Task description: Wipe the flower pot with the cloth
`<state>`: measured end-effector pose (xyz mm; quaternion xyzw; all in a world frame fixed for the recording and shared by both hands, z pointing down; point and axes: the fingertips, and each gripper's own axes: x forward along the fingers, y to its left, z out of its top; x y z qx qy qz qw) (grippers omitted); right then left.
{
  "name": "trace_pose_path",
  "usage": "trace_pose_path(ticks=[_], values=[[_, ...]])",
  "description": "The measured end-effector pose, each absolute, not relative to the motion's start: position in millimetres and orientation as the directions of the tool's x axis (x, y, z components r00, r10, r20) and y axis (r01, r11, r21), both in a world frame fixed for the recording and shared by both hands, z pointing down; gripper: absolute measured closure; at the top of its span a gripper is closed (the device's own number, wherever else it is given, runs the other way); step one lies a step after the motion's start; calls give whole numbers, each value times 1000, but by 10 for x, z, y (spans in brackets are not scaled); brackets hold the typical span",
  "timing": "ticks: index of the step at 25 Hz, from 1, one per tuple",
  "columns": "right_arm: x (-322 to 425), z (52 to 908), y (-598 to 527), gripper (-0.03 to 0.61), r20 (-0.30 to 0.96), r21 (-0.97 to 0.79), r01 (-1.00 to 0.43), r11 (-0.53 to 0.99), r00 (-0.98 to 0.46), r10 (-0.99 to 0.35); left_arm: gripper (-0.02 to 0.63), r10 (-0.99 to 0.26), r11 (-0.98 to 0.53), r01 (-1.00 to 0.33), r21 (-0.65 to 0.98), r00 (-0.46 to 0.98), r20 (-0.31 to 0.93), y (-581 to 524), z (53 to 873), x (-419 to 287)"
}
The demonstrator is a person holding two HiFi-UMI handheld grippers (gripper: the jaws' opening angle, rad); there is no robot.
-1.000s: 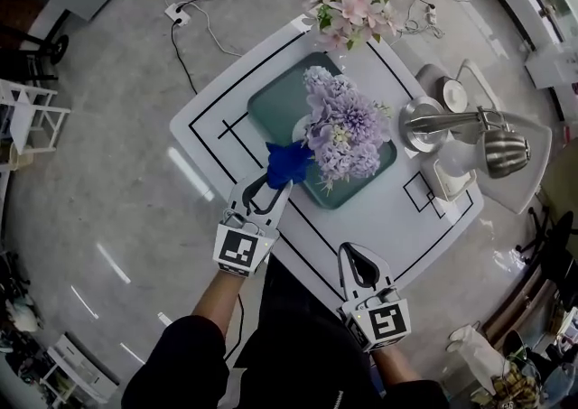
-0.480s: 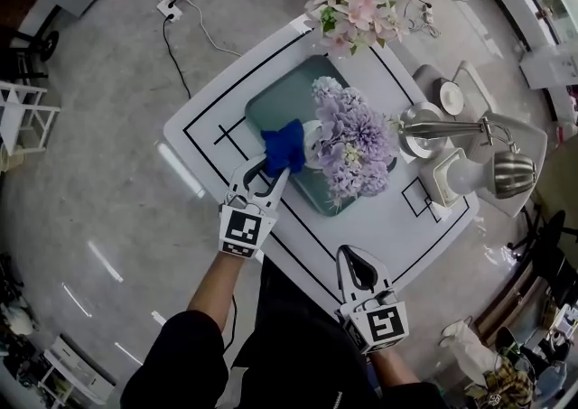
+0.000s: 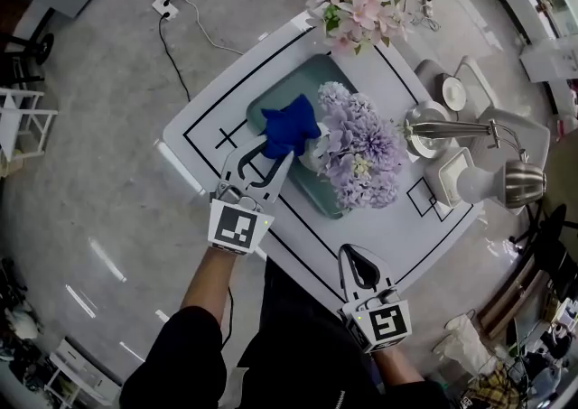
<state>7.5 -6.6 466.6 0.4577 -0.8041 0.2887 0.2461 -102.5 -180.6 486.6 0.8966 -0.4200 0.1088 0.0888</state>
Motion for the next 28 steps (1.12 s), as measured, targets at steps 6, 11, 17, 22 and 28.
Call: trace_pose_path(ticks=[6,11,17,22,28], values=[[95,4691,-88,569,674,-232,-886,402,-445,-590,489,-689,-685,-728,31,662,296,-1970,5145,-915],[173,4702,-163,569,677,-227,-898,376,-423,-602,489,-627,-732,-681,6,677,386,-1995,5560,-937],[196,4712,-193,569,684,-224,-903,366,-413,-602,489,-617,-771,-635,-40,730,294,-2199,5209,-950],[216,4734,-251,569,681,-226,-913,340,-398,-615,489,-589,-797,-604,9,781,206,-2371,4941,-753],[282,4750,-255,569,688,-217,-917,334,-387,-614,489,-529,-839,-545,14,820,219,-2377,5116,-541]])
